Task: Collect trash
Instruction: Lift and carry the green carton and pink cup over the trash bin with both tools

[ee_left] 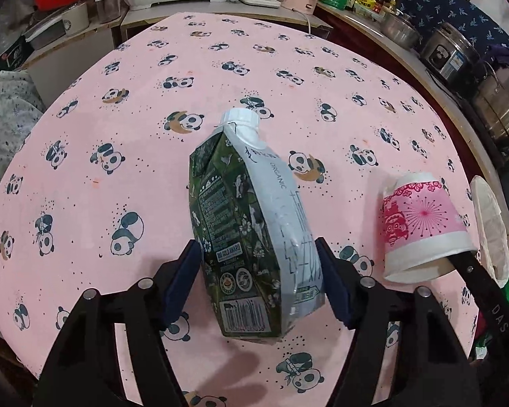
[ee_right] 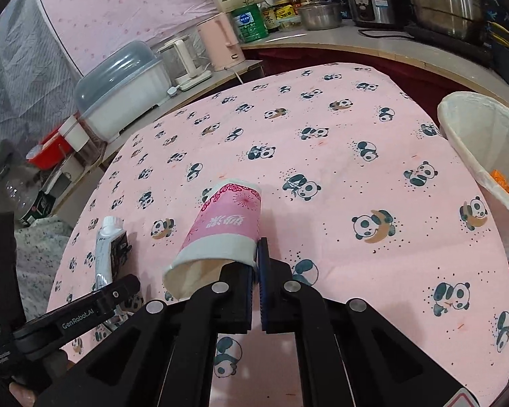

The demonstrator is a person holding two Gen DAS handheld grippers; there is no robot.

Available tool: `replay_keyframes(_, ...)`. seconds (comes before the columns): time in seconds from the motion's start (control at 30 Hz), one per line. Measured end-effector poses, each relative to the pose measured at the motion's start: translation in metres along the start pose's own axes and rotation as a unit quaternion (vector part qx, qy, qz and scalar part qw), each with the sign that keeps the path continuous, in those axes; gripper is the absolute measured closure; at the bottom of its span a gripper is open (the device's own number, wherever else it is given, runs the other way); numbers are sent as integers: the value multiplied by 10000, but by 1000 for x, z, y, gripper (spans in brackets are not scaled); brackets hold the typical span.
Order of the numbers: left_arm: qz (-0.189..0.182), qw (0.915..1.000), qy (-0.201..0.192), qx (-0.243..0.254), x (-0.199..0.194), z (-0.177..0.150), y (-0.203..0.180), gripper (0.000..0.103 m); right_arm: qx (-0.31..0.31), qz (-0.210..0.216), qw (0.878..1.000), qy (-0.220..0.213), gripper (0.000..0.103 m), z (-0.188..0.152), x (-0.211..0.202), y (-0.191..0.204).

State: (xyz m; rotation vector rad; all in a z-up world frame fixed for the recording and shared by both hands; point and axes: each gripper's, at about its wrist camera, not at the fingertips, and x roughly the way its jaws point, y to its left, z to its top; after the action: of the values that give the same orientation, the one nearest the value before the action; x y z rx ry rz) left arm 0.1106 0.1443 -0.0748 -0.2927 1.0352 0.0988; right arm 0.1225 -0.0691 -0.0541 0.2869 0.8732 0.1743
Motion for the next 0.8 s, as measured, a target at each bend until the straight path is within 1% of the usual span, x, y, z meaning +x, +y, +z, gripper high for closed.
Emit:
replay_keyframes(0.07, 55, 9998, -139, 163, -6, 2, -6, 54, 21, 1, 10000, -23, 100, -1, -1, 0)
replay_keyframes(0.2, -102, 9994, -192, 261, -12, 4, -14, 62, 15, -44, 9999, -142, 100, -1, -8, 0)
replay_keyframes(0.27, -137, 9990, -273, 341, -15, 4, -20, 68, 36, -53, 9998, -187, 100, 0, -11, -2)
replay_keyframes(0.3, -166, 9988, -277, 377, -16, 5, -23, 70, 54, -59, 9997, -211, 100, 1, -13, -4)
replay_keyframes(0.33, -209, 9986, -261, 400, -16, 5, -26, 75, 78, -68, 9997, -231, 100, 1, -15, -6)
replay_keyframes(0.37, -284, 9985, -236, 413, -17, 6, -29, 78, 100, -69, 9996, -246, 100, 2, -17, -8)
replay_keyframes(0.43, -383, 9981, -186, 447, -16, 6, -37, 78, 143, -81, 9994, -293, 100, 2, -22, -13)
replay_keyframes(0.53, -406, 9973, -201, 586, -15, 5, -52, 78, 219, -123, 9990, -372, 99, 5, -31, -23)
replay_keyframes(0.67, -745, 9951, -112, 644, -17, 2, -68, 79, 330, -171, 9982, -475, 100, 6, -42, -36)
replay_keyframes(0.8, -863, 9930, -120, 803, -21, -1, -85, 80, 441, -236, 9969, -603, 100, 9, -54, -49)
